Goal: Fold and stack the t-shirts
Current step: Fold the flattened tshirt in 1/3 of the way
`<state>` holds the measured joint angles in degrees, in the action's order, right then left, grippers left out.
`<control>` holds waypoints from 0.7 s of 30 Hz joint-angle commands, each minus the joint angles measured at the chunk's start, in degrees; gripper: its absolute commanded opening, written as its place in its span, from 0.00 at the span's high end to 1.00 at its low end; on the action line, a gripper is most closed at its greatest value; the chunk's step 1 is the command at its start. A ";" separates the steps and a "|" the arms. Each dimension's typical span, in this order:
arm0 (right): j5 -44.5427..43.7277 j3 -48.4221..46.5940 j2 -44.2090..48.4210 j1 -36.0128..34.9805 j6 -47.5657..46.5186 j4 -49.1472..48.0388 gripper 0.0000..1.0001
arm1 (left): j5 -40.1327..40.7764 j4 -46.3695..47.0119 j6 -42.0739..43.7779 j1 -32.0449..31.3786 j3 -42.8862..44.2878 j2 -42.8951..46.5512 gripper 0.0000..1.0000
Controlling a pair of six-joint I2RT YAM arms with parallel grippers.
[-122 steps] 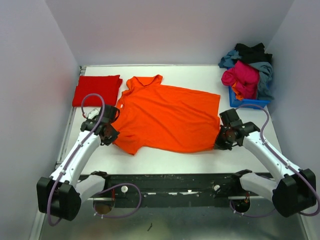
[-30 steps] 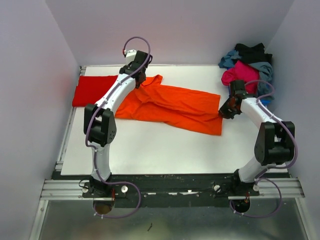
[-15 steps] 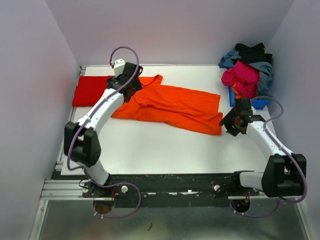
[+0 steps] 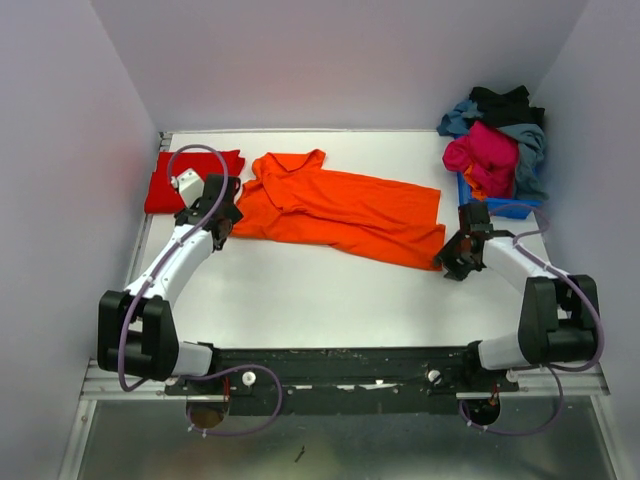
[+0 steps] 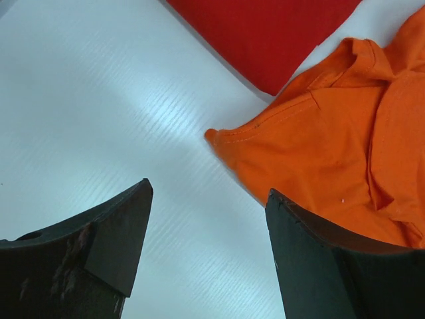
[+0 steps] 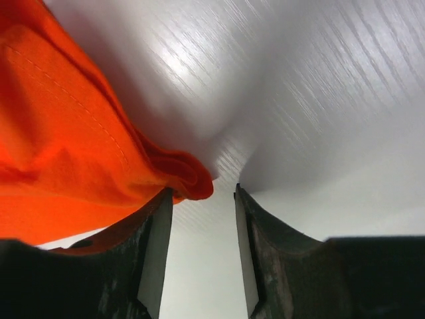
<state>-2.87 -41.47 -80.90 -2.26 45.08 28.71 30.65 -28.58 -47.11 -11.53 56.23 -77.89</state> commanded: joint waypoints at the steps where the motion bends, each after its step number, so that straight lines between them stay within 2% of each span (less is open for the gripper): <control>1: -1.43 -3.00 -2.50 -0.20 0.80 -2.08 0.56 | -2.70 4.76 -2.10 0.89 -1.12 0.99 0.19; 4: -2.04 -3.79 -3.82 -0.20 0.89 -1.64 0.93 | -3.76 5.20 -2.46 1.07 -1.21 -1.20 0.20; 5: -2.74 -3.88 -3.65 -0.20 0.97 -0.86 0.99 | -4.11 5.29 -2.54 1.07 -1.21 -1.74 0.21; 8: -4.59 -3.09 -0.41 -0.20 -0.34 1.35 0.99 | -4.81 5.55 -2.98 1.07 -1.73 -3.15 0.26; 11: -6.70 -2.56 2.67 -0.11 -2.80 4.33 0.99 | -4.99 6.25 -3.33 0.98 -3.14 -3.24 0.26; 21: -2.93 -0.36 3.56 -0.11 -6.32 4.43 0.99 | -7.27 8.35 -5.62 0.98 -9.55 -2.62 0.33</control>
<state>-5.89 -42.96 -77.67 -2.31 40.58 31.55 25.78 -22.90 -51.09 -10.72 49.30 -80.90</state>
